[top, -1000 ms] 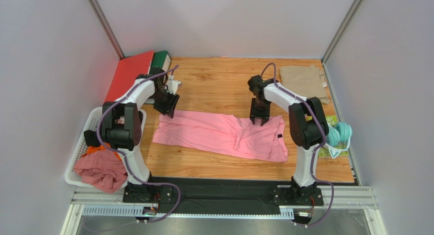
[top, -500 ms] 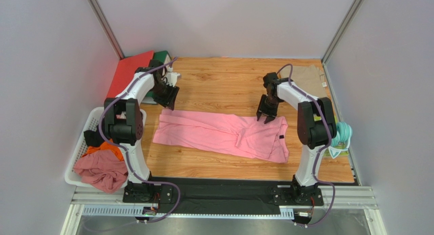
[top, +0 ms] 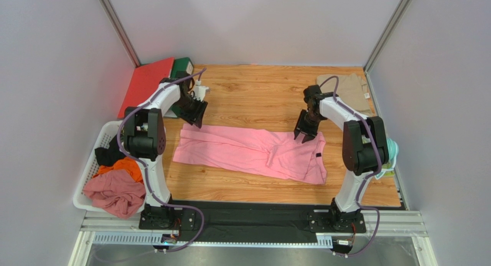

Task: Fold and stack the t-shirts
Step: Rotate the tshirt 90 degrees

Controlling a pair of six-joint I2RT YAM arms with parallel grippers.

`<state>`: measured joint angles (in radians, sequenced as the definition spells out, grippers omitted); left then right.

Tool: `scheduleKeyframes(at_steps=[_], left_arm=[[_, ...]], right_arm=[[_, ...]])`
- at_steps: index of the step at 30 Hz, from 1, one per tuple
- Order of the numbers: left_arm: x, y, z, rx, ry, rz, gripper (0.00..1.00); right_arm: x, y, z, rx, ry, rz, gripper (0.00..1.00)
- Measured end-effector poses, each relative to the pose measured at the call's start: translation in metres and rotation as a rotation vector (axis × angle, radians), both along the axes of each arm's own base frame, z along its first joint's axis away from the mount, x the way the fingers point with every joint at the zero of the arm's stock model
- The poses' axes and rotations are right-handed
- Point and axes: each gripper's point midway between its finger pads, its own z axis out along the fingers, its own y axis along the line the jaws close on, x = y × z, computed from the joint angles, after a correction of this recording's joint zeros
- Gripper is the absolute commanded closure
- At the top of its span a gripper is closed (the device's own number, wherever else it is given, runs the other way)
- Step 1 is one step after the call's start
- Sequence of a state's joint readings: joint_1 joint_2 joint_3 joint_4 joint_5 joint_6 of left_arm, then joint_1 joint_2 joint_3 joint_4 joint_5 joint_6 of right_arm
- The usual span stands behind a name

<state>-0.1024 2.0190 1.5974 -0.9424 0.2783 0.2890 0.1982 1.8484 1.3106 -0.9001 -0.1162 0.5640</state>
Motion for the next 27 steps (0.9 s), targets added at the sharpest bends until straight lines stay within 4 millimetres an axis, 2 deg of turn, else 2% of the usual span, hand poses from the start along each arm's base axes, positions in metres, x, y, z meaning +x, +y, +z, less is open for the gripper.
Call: scheduleKeyframes(at_steps=[6, 13, 17, 22, 25, 27], left_arm=[[-0.018, 0.007, -0.018, 0.032, 0.058, 0.002, 0.44], [-0.022, 0.015, -0.026, 0.06, 0.065, 0.01, 0.44], [-0.022, 0.029, -0.029, 0.071, 0.071, 0.04, 0.44], [-0.021, 0.039, -0.028, 0.072, 0.072, 0.066, 0.44], [-0.022, 0.035, -0.024, 0.053, 0.069, 0.061, 0.43], [-0.023, 0.031, -0.013, 0.035, 0.048, 0.057, 0.43]], right_arm=[[-0.003, -0.014, -0.025, -0.014, 0.078, -0.032, 0.59], [0.01, -0.036, -0.025, 0.019, 0.093, -0.1, 0.59], [0.02, -0.047, -0.024, 0.031, 0.099, -0.119, 0.6], [0.033, -0.045, -0.023, 0.054, 0.089, -0.107, 0.61], [0.033, -0.042, -0.023, 0.055, 0.086, -0.086, 0.61], [0.033, -0.039, -0.023, 0.058, 0.083, -0.077, 0.61]])
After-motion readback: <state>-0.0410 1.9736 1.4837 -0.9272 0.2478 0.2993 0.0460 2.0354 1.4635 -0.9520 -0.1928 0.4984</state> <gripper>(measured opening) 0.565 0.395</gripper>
